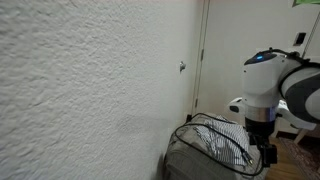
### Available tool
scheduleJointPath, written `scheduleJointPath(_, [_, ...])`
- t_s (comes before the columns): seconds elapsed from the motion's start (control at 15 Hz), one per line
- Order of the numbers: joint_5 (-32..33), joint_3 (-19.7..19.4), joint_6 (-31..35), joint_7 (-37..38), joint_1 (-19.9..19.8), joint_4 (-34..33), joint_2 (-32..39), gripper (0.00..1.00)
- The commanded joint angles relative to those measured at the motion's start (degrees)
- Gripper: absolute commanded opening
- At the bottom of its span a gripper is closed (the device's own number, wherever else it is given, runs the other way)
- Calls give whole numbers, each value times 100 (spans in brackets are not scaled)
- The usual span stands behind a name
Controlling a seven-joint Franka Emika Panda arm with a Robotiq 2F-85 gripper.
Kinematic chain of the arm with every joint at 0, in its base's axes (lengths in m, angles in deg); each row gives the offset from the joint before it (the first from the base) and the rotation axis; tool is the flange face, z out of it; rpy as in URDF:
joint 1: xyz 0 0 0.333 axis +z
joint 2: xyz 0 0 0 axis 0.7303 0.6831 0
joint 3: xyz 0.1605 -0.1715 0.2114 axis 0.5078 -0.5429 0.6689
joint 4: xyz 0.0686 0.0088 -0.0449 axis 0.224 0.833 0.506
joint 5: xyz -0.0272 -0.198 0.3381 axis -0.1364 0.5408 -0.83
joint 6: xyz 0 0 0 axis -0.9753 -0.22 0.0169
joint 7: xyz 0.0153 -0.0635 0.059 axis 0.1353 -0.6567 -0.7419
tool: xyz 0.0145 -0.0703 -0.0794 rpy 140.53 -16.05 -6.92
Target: Tie a knot using the black cable
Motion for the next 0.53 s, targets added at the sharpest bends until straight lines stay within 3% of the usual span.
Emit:
scheduleJointPath(0.0, [-36, -181, -43, 327, -66, 46, -155, 100])
scheduleJointPath(0.2, [-347, -108, 128, 277, -273, -24, -4, 100])
scheduleJointPath(0.47, [-204, -138, 30, 225, -208, -13, 11, 100])
